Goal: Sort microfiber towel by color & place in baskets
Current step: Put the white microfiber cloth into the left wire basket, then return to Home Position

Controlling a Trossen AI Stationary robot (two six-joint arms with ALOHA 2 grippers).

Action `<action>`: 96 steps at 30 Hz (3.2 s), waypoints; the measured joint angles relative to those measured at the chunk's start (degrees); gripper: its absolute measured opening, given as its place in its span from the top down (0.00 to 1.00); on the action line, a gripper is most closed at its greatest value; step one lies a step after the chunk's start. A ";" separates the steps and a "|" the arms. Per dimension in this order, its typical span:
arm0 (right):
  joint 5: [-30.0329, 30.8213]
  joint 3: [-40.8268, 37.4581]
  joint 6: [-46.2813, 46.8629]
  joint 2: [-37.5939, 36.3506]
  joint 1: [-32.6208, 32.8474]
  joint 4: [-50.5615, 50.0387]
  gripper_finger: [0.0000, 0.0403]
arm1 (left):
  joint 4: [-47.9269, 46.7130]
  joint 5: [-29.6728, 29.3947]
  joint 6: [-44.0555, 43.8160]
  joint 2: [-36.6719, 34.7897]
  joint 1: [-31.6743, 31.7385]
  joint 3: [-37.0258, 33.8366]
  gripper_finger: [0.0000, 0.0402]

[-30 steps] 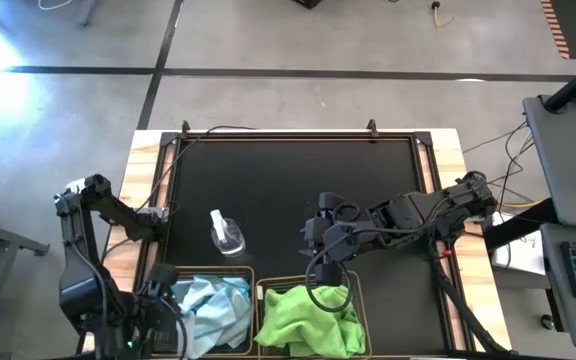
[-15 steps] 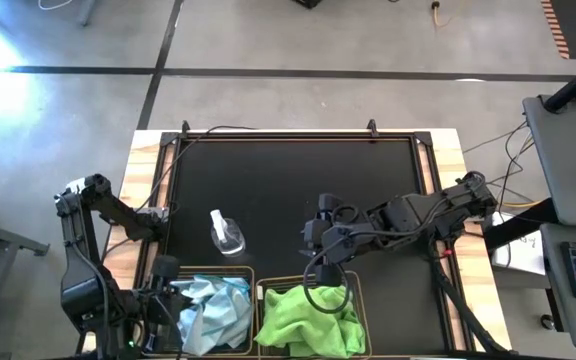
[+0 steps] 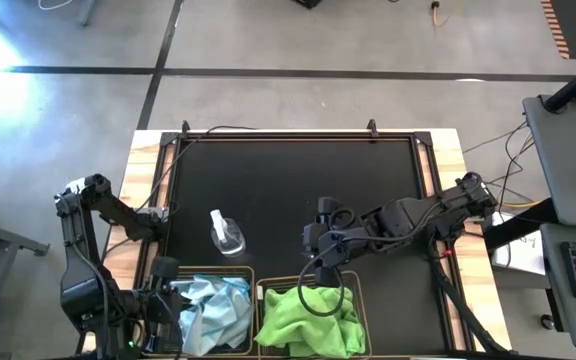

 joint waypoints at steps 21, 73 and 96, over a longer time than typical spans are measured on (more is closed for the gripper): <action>0.00 -0.66 0.00 0.00 -0.02 0.04 0.51 | -3.46 8.57 -18.38 -0.02 1.27 0.17 0.96; -3.74 5.40 6.34 -0.48 0.23 -3.05 0.52 | -2.77 -10.16 13.61 6.13 2.14 39.87 0.65; -13.89 -11.11 0.51 -12.68 1.27 3.93 0.52 | -5.16 -20.30 -7.60 -2.33 -7.98 16.60 0.65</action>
